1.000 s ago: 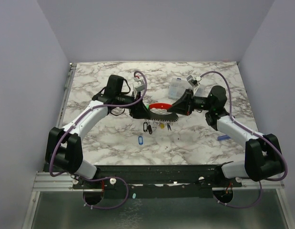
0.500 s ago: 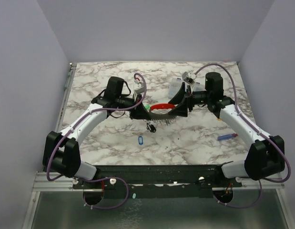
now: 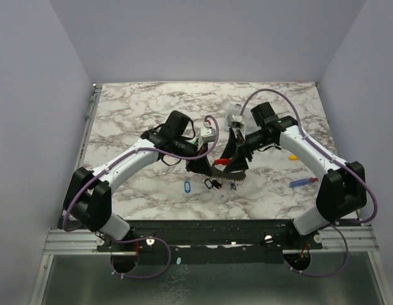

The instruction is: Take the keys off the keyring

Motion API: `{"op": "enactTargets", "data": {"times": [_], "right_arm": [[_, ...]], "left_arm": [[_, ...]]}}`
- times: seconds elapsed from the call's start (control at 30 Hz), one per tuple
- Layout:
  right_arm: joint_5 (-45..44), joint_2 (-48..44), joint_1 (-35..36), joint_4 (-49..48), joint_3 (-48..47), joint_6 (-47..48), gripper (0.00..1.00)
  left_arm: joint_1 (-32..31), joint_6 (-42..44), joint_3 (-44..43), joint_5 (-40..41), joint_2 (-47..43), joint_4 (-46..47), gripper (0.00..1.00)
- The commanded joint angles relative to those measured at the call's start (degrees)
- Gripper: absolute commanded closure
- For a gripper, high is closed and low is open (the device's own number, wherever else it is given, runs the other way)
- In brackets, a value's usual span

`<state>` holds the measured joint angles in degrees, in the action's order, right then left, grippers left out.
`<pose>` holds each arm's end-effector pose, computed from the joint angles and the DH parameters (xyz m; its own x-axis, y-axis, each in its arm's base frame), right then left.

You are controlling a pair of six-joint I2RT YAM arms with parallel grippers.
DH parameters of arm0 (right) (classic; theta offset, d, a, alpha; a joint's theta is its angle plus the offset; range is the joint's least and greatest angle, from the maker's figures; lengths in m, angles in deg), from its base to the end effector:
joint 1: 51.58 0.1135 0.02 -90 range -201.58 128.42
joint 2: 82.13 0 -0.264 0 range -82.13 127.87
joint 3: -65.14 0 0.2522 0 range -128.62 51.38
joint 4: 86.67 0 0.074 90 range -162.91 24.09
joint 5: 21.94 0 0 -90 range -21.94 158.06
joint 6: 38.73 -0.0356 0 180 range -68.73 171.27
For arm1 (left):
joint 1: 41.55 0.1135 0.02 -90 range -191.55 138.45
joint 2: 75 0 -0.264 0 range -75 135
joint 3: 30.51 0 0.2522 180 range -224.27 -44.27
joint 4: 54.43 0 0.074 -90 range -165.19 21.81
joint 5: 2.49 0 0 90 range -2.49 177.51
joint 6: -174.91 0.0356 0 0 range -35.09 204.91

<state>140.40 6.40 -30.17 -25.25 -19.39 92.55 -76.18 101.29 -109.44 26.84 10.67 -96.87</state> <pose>0.2670 0.1411 0.2827 -0.3197 -0.3403 -0.8843 -0.9191 -0.1155 0.3768 0.2377 -0.2019 0.2779 -0.3867 0.4349 -0.8132 0.8926 -0.0453 -0.4486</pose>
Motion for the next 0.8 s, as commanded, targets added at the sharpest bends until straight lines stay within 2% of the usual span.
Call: {"op": "enactTargets", "data": {"times": [0.0, 0.3, 0.33, 0.4, 0.47, 0.53, 0.6, 0.67, 0.77], "right_arm": [[1.3, 0.3, 3.4, 8.7, -0.1, 6.7, 0.36], [0.2, -0.5, 6.3, 0.2, 3.2, -1.0, 0.65], [0.1, -0.5, 6.4, -0.5, 3.7, -1.7, 0.72], [-0.2, -0.9, 6.4, -1.2, 3.9, -2.8, 0.95], [-1.3, -1.8, 6.4, -2.2, 3.6, -5.0, 0.99], [-2.5, -3.3, 6.4, -5.2, 3.7, -9.1, 0.99], [-3.4, -5.1, 6.3, -9.0, 4.3, -13.5, 0.99], [-3.7, -6.7, 6.4, -12.5, 4.8, -17.5, 0.99], [-4.6, -7.6, 6.4, -15.1, 4.2, -22.6, 0.99]], "left_arm": [[-1.3, 4.3, -3.0, 2.7, 1.0, -2.8, 1.0], [-1.7, 4.2, -5.4, 3.1, 2.6, -3.7, 1.0], [-1.7, 4.2, -5.7, 3.3, 2.4, -3.9, 1.0], [-1.2, 4.7, -6.3, 3.8, 1.9, -4.8, 1.0], [0.2, 5.6, -6.7, 4.1, 1.0, -6.1, 0.81], [2.4, 6.3, -6.6, 4.1, 0.0, -6.8, 0.56], [4.8, 6.8, -6.0, 3.6, -1.1, -7.0, 0.38], [6.9, 7.6, -5.2, 3.4, -2.2, -7.0, 0.3], [8.3, 9.3, -3.3, 3.7, -3.5, -7.1, 0.26]]}}
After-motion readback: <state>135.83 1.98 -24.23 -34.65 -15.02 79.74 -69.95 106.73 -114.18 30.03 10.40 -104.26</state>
